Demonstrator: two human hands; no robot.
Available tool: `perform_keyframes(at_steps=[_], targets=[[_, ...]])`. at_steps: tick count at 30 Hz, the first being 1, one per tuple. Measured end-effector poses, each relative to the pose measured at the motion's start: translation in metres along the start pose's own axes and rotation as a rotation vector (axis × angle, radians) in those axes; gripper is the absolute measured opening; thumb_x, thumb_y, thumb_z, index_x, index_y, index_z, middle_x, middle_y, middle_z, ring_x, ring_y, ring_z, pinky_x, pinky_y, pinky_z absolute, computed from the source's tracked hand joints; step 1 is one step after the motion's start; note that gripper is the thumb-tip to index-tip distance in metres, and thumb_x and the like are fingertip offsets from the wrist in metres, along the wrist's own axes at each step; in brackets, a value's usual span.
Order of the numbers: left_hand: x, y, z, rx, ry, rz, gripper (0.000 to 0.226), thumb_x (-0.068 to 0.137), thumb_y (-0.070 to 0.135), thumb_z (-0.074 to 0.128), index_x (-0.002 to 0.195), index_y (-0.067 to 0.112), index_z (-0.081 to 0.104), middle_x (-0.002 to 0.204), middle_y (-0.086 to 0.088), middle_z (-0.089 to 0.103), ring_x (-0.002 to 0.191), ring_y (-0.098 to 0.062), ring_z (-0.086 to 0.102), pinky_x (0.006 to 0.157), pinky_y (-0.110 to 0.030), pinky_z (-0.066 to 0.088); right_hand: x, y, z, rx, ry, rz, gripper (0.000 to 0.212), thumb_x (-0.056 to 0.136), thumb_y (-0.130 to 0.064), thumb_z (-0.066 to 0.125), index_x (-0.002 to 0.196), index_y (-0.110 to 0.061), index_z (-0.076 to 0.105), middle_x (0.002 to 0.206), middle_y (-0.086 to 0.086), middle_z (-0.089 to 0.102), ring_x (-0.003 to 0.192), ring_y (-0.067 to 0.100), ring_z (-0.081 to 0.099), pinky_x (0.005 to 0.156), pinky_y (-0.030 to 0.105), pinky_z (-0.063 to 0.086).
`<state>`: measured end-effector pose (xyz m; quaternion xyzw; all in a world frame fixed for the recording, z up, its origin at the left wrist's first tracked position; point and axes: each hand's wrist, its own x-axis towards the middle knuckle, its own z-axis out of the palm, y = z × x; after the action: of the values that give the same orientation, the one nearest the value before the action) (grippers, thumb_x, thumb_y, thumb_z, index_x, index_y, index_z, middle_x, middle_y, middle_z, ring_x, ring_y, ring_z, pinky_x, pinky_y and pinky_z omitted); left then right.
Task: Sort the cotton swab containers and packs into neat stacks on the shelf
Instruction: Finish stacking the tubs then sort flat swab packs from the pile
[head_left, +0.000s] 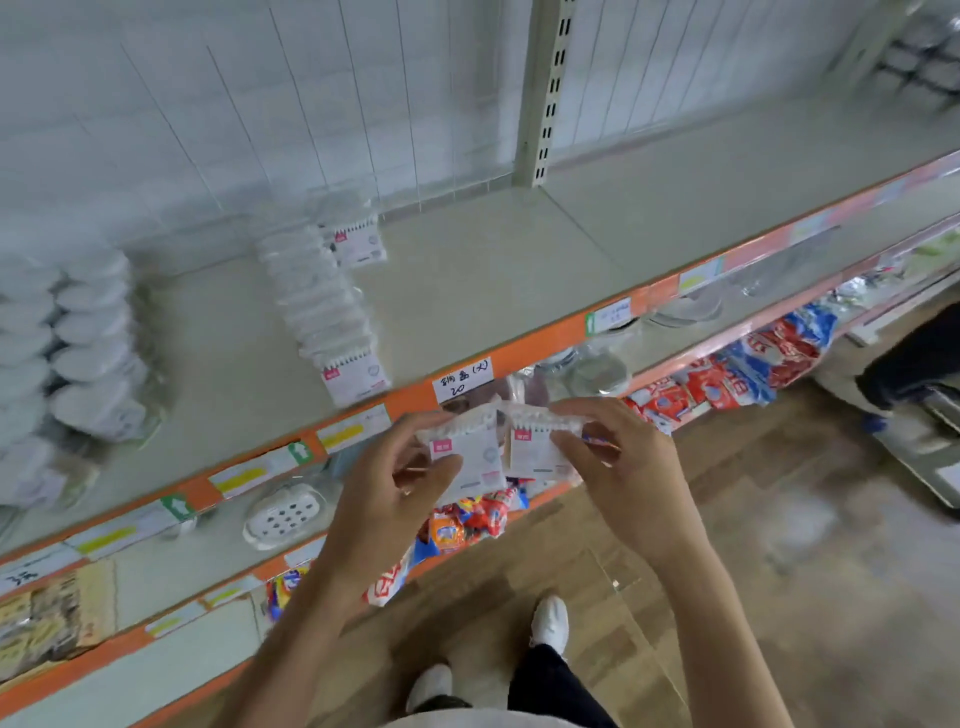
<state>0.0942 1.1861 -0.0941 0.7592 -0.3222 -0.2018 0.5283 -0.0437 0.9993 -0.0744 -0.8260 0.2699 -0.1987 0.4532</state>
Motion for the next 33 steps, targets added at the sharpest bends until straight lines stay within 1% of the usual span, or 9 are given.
perform_keyframes(at_steps=[3, 7, 11, 13, 15, 18, 23, 28, 33], targets=[[0.025, 0.018, 0.023, 0.07, 0.104, 0.049, 0.029, 0.091, 0.017, 0.07, 0.118, 0.025, 0.064, 0.077, 0.028, 0.063, 0.074, 0.001, 0.064, 0.074, -0.01, 0.048, 0.039, 0.019, -0.02, 0.037, -0.037, -0.023, 0.024, 0.093, -0.014, 0.07, 0.109, -0.032, 0.071, 0.091, -0.02, 0.065, 0.084, -0.005, 0.063, 0.07, 0.004, 0.043], [0.04, 0.028, 0.041, 0.195, 0.191, 0.095, 0.033, 0.092, 0.019, 0.07, 0.124, 0.022, 0.064, 0.088, 0.031, 0.062, 0.083, 0.001, 0.065, 0.08, -0.013, 0.047, 0.081, 0.033, -0.027, 0.118, -0.143, -0.019, 0.022, 0.092, -0.015, 0.071, 0.104, -0.034, 0.072, 0.065, -0.008, 0.06, 0.062, 0.005, 0.059, 0.06, 0.01, 0.042], [0.035, 0.03, 0.044, 0.225, 0.32, 0.056, 0.033, 0.092, 0.018, 0.07, 0.124, 0.022, 0.064, 0.094, 0.034, 0.063, 0.086, 0.0, 0.066, 0.082, -0.013, 0.048, 0.112, 0.032, -0.013, 0.185, -0.259, -0.047, 0.029, 0.092, -0.013, 0.071, 0.1, -0.041, 0.069, 0.091, -0.019, 0.074, 0.088, 0.002, 0.071, 0.075, 0.021, 0.056], [0.036, 0.026, 0.036, 0.204, 0.385, 0.004, 0.033, 0.093, 0.021, 0.069, 0.125, 0.025, 0.064, 0.098, 0.029, 0.067, 0.092, 0.0, 0.068, 0.086, -0.019, 0.052, 0.128, 0.027, -0.002, 0.191, -0.31, -0.035, 0.024, 0.092, -0.015, 0.071, 0.104, -0.036, 0.071, 0.096, -0.016, 0.076, 0.09, 0.004, 0.072, 0.075, 0.03, 0.059], [0.04, 0.021, 0.025, 0.199, 0.426, -0.025, 0.032, 0.093, 0.024, 0.068, 0.125, 0.025, 0.064, 0.099, 0.027, 0.068, 0.096, 0.0, 0.068, 0.088, -0.022, 0.052, 0.143, 0.021, 0.01, 0.2, -0.341, -0.045, 0.023, 0.091, -0.013, 0.071, 0.106, -0.031, 0.072, 0.093, -0.015, 0.076, 0.086, 0.003, 0.072, 0.068, 0.023, 0.058], [0.046, 0.016, 0.01, 0.152, 0.484, -0.057, 0.031, 0.093, 0.021, 0.069, 0.124, 0.023, 0.064, 0.094, 0.026, 0.068, 0.088, -0.004, 0.069, 0.081, -0.016, 0.052, 0.16, 0.008, 0.027, 0.234, -0.358, -0.078, 0.025, 0.09, -0.007, 0.071, 0.103, -0.028, 0.073, 0.09, -0.015, 0.076, 0.083, 0.001, 0.072, 0.066, 0.012, 0.051], [0.056, 0.006, 0.0, 0.023, 0.557, -0.08, 0.031, 0.092, 0.022, 0.069, 0.121, 0.028, 0.064, 0.099, 0.017, 0.07, 0.085, -0.008, 0.069, 0.079, -0.024, 0.055, 0.191, -0.011, 0.05, 0.347, -0.349, -0.156, 0.033, 0.09, 0.0, 0.069, 0.099, -0.032, 0.071, 0.095, -0.014, 0.075, 0.085, 0.003, 0.071, 0.077, 0.013, 0.049], [0.059, 0.003, 0.002, -0.099, 0.613, -0.104, 0.028, 0.092, 0.018, 0.071, 0.119, 0.022, 0.065, 0.099, 0.015, 0.071, 0.091, -0.009, 0.071, 0.078, -0.017, 0.053, 0.226, -0.02, 0.066, 0.294, -0.355, -0.223, 0.03, 0.09, -0.004, 0.07, 0.099, -0.033, 0.07, 0.093, -0.025, 0.073, 0.079, -0.001, 0.069, 0.067, 0.014, 0.048], [0.068, 0.005, -0.005, -0.106, 0.669, -0.124, 0.028, 0.091, 0.015, 0.071, 0.114, 0.028, 0.063, 0.099, 0.017, 0.07, 0.091, -0.007, 0.07, 0.077, -0.016, 0.054, 0.279, -0.035, 0.102, 0.242, -0.345, -0.291, 0.02, 0.09, -0.009, 0.07, 0.105, -0.022, 0.073, 0.102, -0.013, 0.073, 0.088, 0.004, 0.071, 0.074, 0.016, 0.05]])
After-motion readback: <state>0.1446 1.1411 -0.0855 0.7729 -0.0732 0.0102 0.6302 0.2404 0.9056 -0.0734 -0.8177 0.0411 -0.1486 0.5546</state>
